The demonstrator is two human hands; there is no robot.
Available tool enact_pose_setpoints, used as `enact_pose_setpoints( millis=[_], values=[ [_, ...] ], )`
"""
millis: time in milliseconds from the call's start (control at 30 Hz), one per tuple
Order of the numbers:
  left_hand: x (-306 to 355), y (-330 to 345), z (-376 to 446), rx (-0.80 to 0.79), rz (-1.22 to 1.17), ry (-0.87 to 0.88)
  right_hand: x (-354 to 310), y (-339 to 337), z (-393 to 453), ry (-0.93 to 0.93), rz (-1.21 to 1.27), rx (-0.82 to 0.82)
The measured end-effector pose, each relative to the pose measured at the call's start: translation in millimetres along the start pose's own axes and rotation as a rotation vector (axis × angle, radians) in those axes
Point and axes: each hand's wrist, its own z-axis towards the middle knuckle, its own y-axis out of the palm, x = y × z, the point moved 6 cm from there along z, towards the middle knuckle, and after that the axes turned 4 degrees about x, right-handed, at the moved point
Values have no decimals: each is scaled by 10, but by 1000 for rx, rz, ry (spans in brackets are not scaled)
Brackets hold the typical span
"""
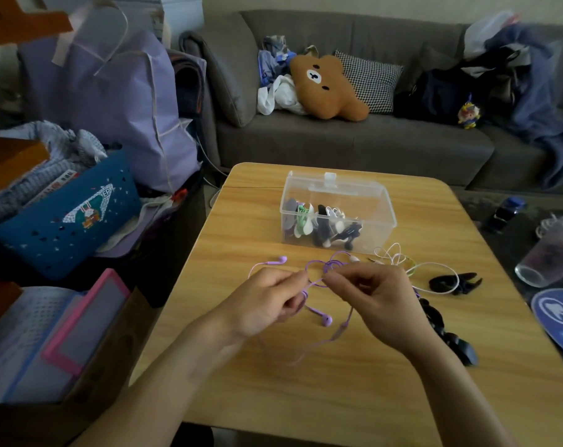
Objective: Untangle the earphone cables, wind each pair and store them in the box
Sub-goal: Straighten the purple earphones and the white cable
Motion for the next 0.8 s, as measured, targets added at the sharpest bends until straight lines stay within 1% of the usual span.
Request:
enact_pose_setpoints(
  millis=[67,133,233,300,367,433,500,533,633,700,733,767,800],
  values=[
    [-7,-54,16,-38,-131,-75,122,-3,14,44,-50,-19],
    [-16,-109,17,-91,-207,-148,170,30,14,43,-79,-56],
    [3,-68,-23,-241,-150,-180,206,88,13,43,-114,-71],
    [-6,-44,-42,-279,-53,-186,204,83,19,47,-124,-28],
    [-62,-67,-23,-229,107,-183,183,28,16,40,-132,43],
    [-116,-122,26,-109,288,-143,148,-18,1,38,-130,74],
    [-152,-152,78,-4,345,-105,136,22,-24,50,-64,39],
    [-162,-140,96,5,340,-97,130,62,-28,54,-14,22],
    [-187,-98,89,-69,295,-110,141,116,0,79,124,21],
    [-184,-83,61,-173,149,-148,150,89,31,100,158,23],
    [-151,-102,57,-196,49,-145,158,65,40,108,156,10],
    [-104,-160,66,-162,-56,-128,170,35,45,121,154,-7],
    [-60,-253,90,-81,-166,-114,184,-4,50,143,158,-23]
  ],
)
